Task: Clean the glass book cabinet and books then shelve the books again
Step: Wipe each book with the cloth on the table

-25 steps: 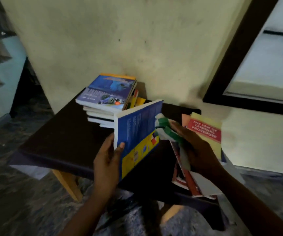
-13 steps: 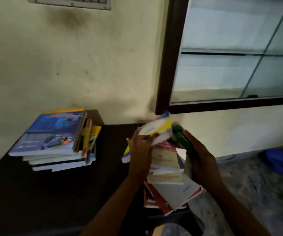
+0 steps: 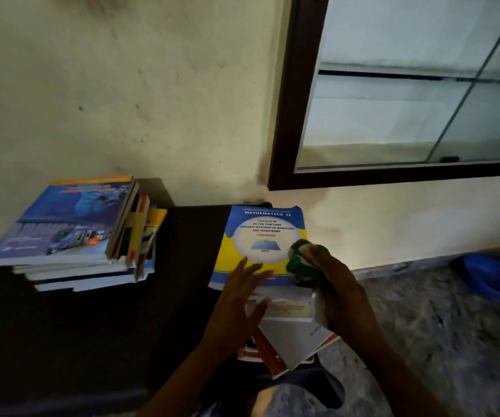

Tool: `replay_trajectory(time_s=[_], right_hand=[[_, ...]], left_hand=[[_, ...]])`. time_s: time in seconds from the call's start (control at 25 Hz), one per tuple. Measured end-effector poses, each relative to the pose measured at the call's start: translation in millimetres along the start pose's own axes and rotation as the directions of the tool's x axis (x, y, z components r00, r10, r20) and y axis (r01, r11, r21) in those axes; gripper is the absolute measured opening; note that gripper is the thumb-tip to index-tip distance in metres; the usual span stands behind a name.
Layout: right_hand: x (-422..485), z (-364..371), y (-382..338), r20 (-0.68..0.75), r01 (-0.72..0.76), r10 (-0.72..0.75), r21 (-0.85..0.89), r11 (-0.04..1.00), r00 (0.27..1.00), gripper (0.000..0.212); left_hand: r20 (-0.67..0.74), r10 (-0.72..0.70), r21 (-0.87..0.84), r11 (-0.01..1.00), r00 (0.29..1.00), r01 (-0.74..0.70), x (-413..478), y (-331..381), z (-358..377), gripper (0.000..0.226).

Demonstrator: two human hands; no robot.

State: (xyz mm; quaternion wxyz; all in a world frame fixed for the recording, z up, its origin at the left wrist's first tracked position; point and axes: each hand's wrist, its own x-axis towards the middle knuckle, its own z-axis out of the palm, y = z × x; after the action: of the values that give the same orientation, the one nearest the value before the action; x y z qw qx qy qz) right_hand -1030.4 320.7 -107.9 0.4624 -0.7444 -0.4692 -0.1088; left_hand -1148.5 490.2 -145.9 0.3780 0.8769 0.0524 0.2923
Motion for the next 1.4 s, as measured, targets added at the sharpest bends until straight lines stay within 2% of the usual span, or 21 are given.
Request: replay_trajectory(time_s=[0.04, 0.08, 0.12, 0.16, 0.24, 0.32, 0.48, 0.56, 0.64, 0.8, 0.88, 0.96, 1.04, 1.12, 1.28, 1.4], right_hand=[[2.5, 7.1, 4.2, -0.033, 0.074, -0.073, 0.02, 0.997, 0.997, 0.063], [7.2, 10.3, -0.7, -0.056, 0.144, -0.143, 0.02, 0.989, 0.988, 0.061], [13.5, 15.2, -5.6, -0.076, 0.203, -0.203, -0.007, 0.979, 0.976, 0.061], [23.4, 18.8, -13.0, -0.076, 0.25, -0.254, -0.05, 0.967, 0.964, 0.063], [43.4, 27.2, -29.9, -0.037, 0.339, -0.35, -0.165, 0.926, 0.936, 0.069], [62.0, 40.9, -52.0, 0.005, 0.407, -0.418, -0.242, 0.881, 0.908, 0.07], [95.4, 60.5, -85.3, 0.102, 0.528, -0.524, -0.314, 0.789, 0.845, 0.074], [109.7, 52.5, -103.0, 0.142, 0.599, -0.588, -0.327, 0.731, 0.796, 0.069], [118.0, 41.5, -119.2, 0.177, 0.653, -0.632, -0.299, 0.696, 0.755, 0.063], [106.9, 37.5, -142.1, 0.327, 0.747, -0.674, -0.22, 0.627, 0.662, 0.072], [105.6, 43.9, -154.7, 0.322, 0.78, -0.713, -0.194, 0.595, 0.623, 0.069], [109.7, 57.9, -164.1, 0.27, 0.753, -0.706, -0.153, 0.64, 0.655, 0.058], [111.7, 78.5, -158.7, 0.254, 0.654, -0.614, -0.111, 0.749, 0.747, 0.054], [107.9, 101.8, -131.1, 0.246, 0.536, -0.503, -0.089, 0.84, 0.829, 0.053], [95.9, 130.8, -75.6, 0.226, 0.374, -0.384, 0.086, 0.923, 0.895, 0.049], [103.9, 151.0, -70.0, 0.228, 0.346, -0.388, 0.205, 0.916, 0.893, 0.048]], left_hand=[[-0.047, -0.134, -0.099, 0.987, 0.99, 0.129, -7.1, 1.1, -11.3, 0.04], [-0.081, -0.31, -0.234, 0.93, 0.947, 0.284, -13.0, 6.9, -27.4, 0.042], [-0.114, -0.449, -0.399, 0.838, 0.886, 0.373, -20.3, 6.8, -45.6, 0.042], [-0.165, -0.562, -0.527, 0.745, 0.811, 0.409, -26.5, 1.8, -66.4, 0.038], [-0.224, -0.722, -0.649, 0.612, 0.654, 0.453, -33.4, -15.4, -104.8, 0.032], [-0.258, -0.779, -0.685, 0.565, 0.572, 0.461, -33.7, -33.6, -136.8, 0.028], [-0.133, -0.786, -0.679, 0.516, 0.603, 0.522, -28.9, -39.0, -141.8, 0.024], [-0.089, -0.776, -0.656, 0.517, 0.624, 0.55, -22.0, -33.4, -130.7, 0.024], [-0.056, -0.785, -0.671, 0.487, 0.617, 0.559, -13.8, -28.0, -124.3, 0.024], [-0.094, -0.797, -0.75, 0.451, 0.597, 0.484, -9.7, -23.0, -136.3, 0.019], [-0.114, -0.791, -0.746, 0.468, 0.602, 0.473, -12.4, -25.4, -145.4, 0.025], [-0.09, -0.779, -0.724, 0.479, 0.621, 0.497, -15.8, -26.7, -145.0, 0.029], [-0.046, -0.77, -0.704, 0.477, 0.637, 0.526, -17.2, -28.5, -136.8, 0.031], [-0.066, -0.784, -0.742, 0.452, 0.617, 0.496, -20.8, -33.3, -132.3, 0.032], [-0.174, -0.892, -0.871, 0.337, 0.417, 0.358, -34.2, -53.4, -160.8, 0.03], [-0.145, -0.953, -0.937, 0.219, 0.267, 0.273, -30.2, -82.3, -200.7, 0.052]])
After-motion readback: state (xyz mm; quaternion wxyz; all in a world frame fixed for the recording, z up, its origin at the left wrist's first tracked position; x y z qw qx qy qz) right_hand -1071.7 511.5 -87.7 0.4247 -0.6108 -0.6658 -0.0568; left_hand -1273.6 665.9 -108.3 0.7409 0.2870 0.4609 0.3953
